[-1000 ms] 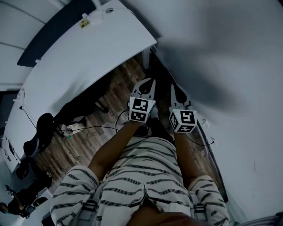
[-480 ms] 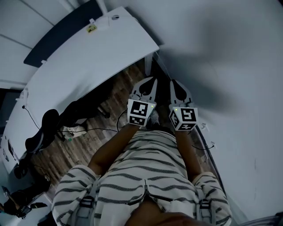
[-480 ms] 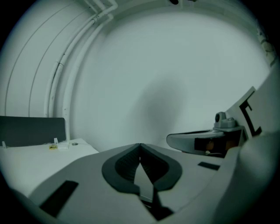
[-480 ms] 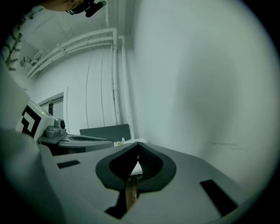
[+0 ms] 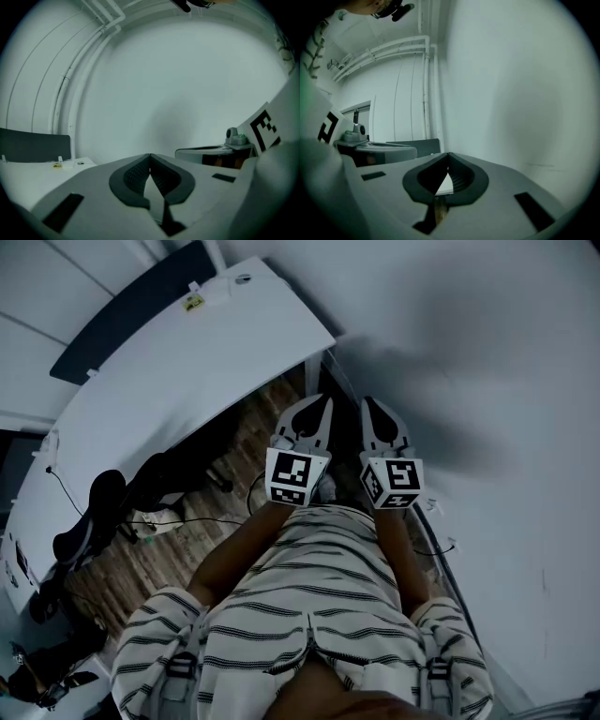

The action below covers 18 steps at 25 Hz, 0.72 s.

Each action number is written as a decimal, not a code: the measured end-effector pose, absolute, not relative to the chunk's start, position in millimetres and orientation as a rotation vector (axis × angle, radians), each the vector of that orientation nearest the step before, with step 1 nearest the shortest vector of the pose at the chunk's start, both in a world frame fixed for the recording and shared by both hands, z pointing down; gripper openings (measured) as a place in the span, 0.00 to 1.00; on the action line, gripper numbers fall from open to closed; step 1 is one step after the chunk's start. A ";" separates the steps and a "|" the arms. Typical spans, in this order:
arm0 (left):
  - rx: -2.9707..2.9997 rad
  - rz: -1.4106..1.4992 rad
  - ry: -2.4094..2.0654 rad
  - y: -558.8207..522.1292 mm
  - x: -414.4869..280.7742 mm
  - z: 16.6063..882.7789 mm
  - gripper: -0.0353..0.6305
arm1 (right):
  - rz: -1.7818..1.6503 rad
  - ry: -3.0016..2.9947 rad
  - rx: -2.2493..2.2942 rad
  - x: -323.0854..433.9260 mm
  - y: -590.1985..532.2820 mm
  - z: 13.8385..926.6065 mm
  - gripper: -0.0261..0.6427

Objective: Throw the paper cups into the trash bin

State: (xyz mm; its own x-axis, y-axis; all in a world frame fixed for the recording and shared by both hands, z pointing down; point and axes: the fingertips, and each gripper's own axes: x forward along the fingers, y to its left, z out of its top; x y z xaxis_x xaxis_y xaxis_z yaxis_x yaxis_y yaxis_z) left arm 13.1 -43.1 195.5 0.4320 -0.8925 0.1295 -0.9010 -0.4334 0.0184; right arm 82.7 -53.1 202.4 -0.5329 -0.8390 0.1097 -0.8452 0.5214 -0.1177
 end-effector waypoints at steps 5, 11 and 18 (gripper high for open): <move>2.587 0.127 -1.636 -46.6 9.7 191.5 0.09 | 0.211 -2.717 1.508 84.1 -57.9 196.1 0.05; 2.589 0.104 -1.649 -49.8 6.4 189.2 0.09 | 0.184 -2.731 1.525 87.0 -60.6 189.9 0.05; 2.593 0.096 -1.660 -51.1 4.3 188.5 0.09 | 0.174 -2.740 1.519 84.8 -61.9 189.3 0.05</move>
State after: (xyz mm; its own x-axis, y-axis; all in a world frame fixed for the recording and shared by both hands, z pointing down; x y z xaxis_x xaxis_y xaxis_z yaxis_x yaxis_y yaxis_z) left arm 4.3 -51.1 188.5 0.4175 -0.9047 0.0852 -0.9085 -0.4175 0.0182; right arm 84.8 -61.9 189.3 -0.5313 -0.8453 0.0573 -0.8457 0.5251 -0.0949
